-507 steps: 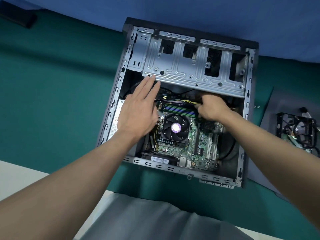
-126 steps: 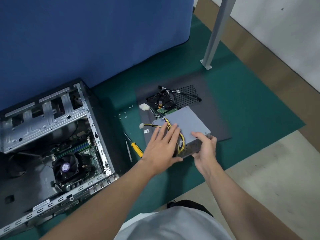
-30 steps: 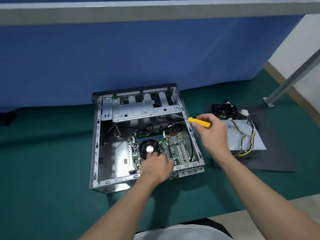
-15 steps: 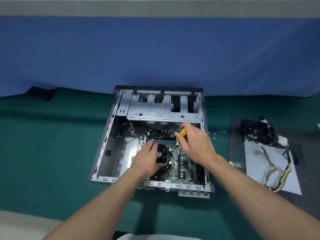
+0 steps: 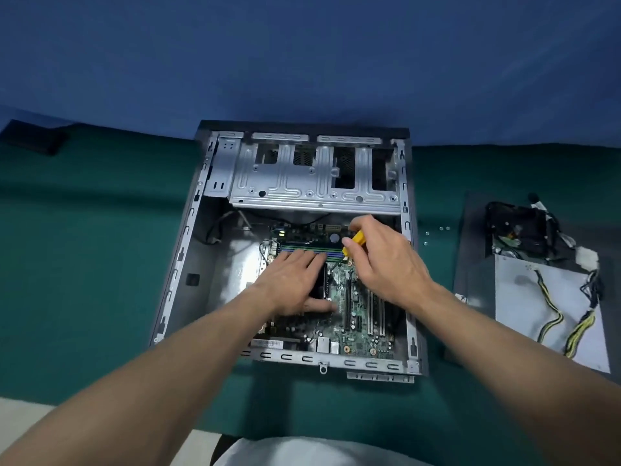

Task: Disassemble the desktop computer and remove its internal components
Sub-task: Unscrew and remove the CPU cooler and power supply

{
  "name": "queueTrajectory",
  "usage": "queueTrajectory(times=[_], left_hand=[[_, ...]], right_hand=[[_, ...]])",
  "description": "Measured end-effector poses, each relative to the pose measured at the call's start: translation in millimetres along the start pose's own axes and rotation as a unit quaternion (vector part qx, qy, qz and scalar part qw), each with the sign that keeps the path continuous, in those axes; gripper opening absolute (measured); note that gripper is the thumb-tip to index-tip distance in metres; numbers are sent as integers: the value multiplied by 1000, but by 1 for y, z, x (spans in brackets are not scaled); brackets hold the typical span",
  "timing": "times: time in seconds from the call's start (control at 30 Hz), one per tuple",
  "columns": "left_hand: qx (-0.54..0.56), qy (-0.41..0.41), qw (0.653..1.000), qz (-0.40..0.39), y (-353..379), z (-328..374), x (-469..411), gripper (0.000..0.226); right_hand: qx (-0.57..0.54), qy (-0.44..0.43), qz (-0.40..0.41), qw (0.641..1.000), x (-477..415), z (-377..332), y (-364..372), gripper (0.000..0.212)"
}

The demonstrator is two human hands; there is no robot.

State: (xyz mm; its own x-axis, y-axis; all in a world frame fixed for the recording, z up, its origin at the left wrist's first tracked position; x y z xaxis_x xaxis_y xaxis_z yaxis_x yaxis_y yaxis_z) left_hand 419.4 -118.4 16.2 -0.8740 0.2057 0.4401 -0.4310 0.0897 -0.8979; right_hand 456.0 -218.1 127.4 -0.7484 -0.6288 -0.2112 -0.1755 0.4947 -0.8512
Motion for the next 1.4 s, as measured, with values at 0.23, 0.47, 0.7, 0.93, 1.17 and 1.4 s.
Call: queueTrajectory(times=[0.23, 0.47, 0.7, 0.93, 1.17, 1.4], left_hand=[[-23, 2, 997, 79, 3, 5, -11, 84], [-9, 2, 993, 117, 0, 5, -12, 70], [0, -3, 992, 126, -2, 7, -13, 66], [4, -2, 992, 126, -1, 8, -14, 75], [3, -2, 993, 121, -1, 8, -12, 77], [4, -5, 991, 131, -3, 7, -13, 73]], right_hand=[[22, 12, -1, 1000, -1, 2, 2, 17], [38, 2, 0, 999, -1, 1, 6, 18], [53, -15, -26, 998, -5, -10, 5, 20], [120, -6, -229, 966, -39, -26, 21, 37], [106, 91, -425, 894, -54, -17, 48, 28], [155, -90, -460, 870, -48, -42, 40, 37]])
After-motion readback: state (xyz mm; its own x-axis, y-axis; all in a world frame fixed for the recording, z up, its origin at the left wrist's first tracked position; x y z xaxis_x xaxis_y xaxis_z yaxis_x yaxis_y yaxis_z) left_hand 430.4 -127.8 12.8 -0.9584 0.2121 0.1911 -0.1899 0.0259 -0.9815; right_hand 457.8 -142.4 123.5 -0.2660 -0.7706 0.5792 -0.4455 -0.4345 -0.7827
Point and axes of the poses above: each hand's wrist, its own x-axis away from the middle knuckle, its own y-axis out of the palm, z = x × y, the point moved 10 cm from there along -x, towards the middle knuckle, and after that the axes turned 15 degrees about -y, right-handed, at the moved point
